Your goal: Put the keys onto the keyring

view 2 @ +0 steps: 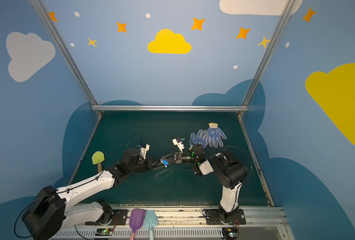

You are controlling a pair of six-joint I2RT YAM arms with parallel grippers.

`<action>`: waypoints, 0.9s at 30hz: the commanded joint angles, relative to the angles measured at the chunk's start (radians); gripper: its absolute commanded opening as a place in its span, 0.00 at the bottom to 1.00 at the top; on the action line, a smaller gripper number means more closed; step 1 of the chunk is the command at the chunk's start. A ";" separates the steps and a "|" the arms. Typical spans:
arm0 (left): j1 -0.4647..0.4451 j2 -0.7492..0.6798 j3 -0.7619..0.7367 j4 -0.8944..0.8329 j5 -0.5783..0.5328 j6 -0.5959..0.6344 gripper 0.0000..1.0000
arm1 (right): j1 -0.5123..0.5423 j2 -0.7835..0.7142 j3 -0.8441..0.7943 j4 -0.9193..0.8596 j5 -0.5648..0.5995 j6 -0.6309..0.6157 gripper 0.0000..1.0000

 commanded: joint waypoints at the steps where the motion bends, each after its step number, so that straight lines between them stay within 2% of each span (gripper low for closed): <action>1: -0.001 -0.022 0.006 -0.011 -0.004 0.001 0.04 | 0.003 -0.005 -0.005 0.027 0.005 0.002 0.00; 12: -0.001 -0.090 -0.031 0.009 -0.105 -0.036 0.04 | 0.059 -0.024 -0.073 0.027 -0.019 0.029 0.00; 27: -0.009 -0.156 -0.072 0.113 -0.060 -0.029 0.04 | 0.078 -0.003 -0.019 0.027 -0.001 0.038 0.00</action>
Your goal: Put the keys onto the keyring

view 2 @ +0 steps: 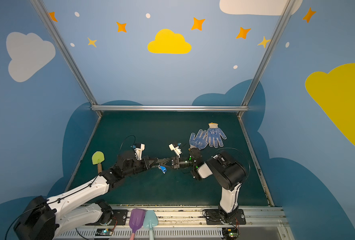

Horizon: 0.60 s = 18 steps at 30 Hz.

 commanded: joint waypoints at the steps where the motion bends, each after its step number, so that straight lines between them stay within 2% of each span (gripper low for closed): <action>1: -0.006 -0.022 -0.006 0.056 0.011 0.008 0.04 | 0.005 0.001 0.025 0.027 -0.002 -0.003 0.00; 18: -0.022 -0.019 -0.015 0.101 0.031 0.002 0.04 | 0.000 -0.020 0.041 0.027 0.012 -0.003 0.00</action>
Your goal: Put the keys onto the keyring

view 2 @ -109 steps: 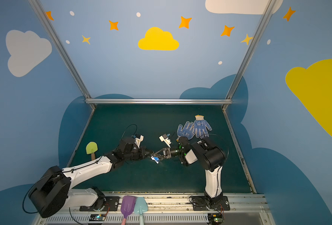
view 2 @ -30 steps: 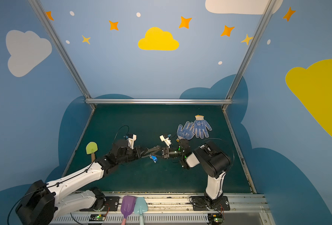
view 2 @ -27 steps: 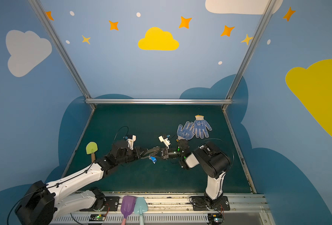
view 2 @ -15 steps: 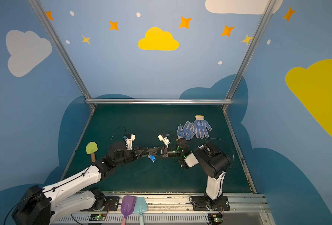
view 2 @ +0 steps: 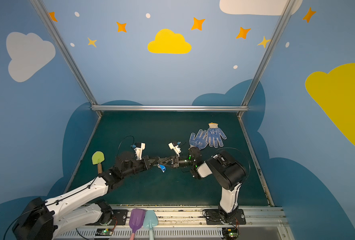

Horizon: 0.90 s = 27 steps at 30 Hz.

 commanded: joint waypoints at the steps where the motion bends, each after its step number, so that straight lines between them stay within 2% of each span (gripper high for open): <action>1: -0.006 -0.007 -0.006 0.040 0.010 0.002 0.04 | -0.005 -0.021 0.024 0.027 0.005 -0.001 0.00; 27: -0.020 -0.007 -0.013 0.035 0.011 0.008 0.04 | -0.031 -0.084 0.016 0.027 0.043 0.007 0.00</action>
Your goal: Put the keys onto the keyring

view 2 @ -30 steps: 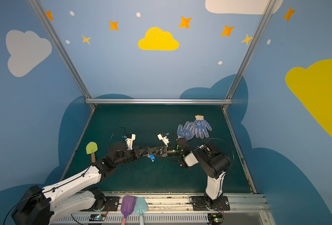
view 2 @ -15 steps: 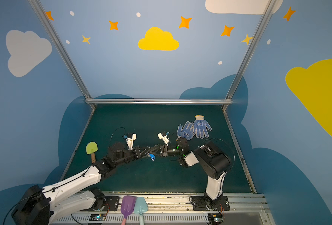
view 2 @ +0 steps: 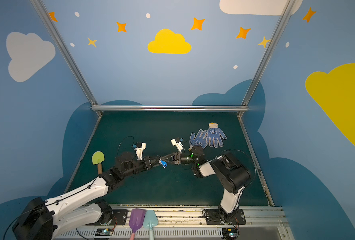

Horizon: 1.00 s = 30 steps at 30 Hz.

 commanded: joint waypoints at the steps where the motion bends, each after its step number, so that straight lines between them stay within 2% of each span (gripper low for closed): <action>1: -0.005 -0.007 -0.007 0.008 0.012 0.007 0.04 | -0.001 -0.016 0.011 0.036 0.008 -0.001 0.00; 9: -0.007 -0.042 -0.014 -0.023 -0.044 -0.002 0.04 | 0.002 -0.024 -0.012 0.036 -0.002 -0.002 0.00; 22: -0.006 -0.041 -0.024 -0.028 -0.027 -0.003 0.04 | -0.015 -0.107 -0.045 0.036 0.047 -0.082 0.00; 30: -0.006 -0.020 -0.029 -0.028 -0.020 -0.013 0.04 | -0.013 -0.145 -0.043 0.036 0.032 -0.105 0.00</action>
